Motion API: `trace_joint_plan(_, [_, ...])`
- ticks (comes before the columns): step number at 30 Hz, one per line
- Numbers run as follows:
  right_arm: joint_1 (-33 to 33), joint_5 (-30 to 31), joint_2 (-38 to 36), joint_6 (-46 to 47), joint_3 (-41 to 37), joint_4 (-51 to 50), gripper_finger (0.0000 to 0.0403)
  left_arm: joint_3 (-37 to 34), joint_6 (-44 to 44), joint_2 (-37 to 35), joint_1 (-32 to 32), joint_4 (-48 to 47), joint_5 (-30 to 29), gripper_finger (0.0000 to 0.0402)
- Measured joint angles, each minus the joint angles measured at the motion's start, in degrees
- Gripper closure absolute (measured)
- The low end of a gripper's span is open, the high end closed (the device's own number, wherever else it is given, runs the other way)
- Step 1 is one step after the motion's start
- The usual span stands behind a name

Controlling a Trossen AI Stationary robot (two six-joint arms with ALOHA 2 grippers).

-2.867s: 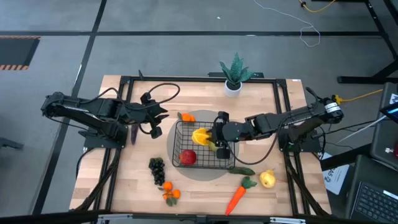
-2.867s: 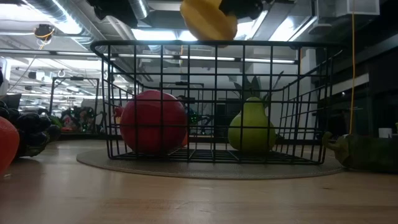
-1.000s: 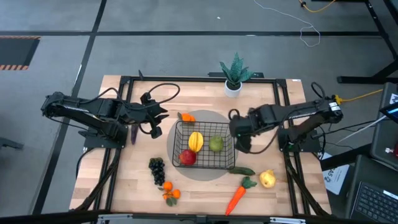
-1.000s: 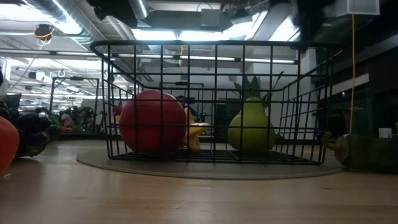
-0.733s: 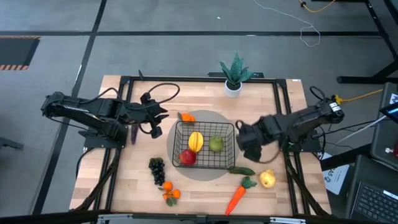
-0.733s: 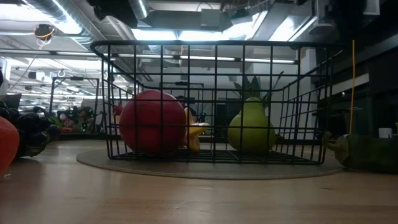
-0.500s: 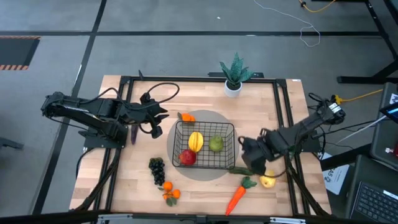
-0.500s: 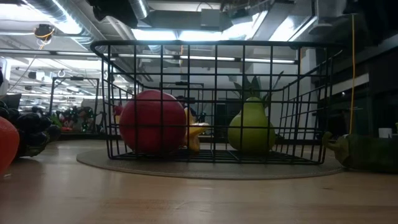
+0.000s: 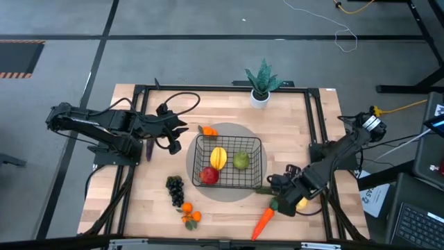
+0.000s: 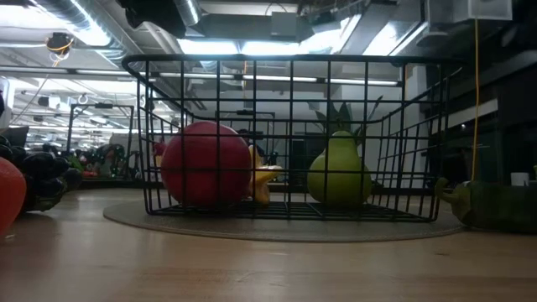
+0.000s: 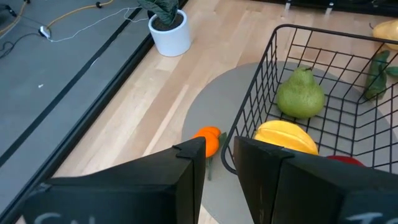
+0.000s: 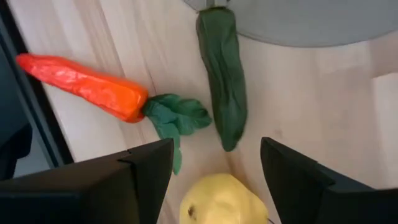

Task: Build produce basket
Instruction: Put the green chili pepper into the black wire basket

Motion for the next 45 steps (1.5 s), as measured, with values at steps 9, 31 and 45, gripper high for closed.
trace_joint_plan(9, [0.22, 0.81, 0.0, 0.18, -11.28, 16.14, 0.0175, 0.0, 0.0, 0.0, 0.02, 0.0, -0.02, 0.0329])
trace_joint_plan(31, [0.21, 4.99, 0.0, -0.06, -24.98, 31.45, 0.0175, -0.02, 0.42, 5.2, 0.0, 0.56, -2.16, 0.0329])
trace_joint_plan(45, [0.23, 7.01, -0.12, 0.21, -27.13, 33.95, 0.0198, -0.02, 0.37, 5.25, 0.02, 0.48, -4.33, 0.0329])
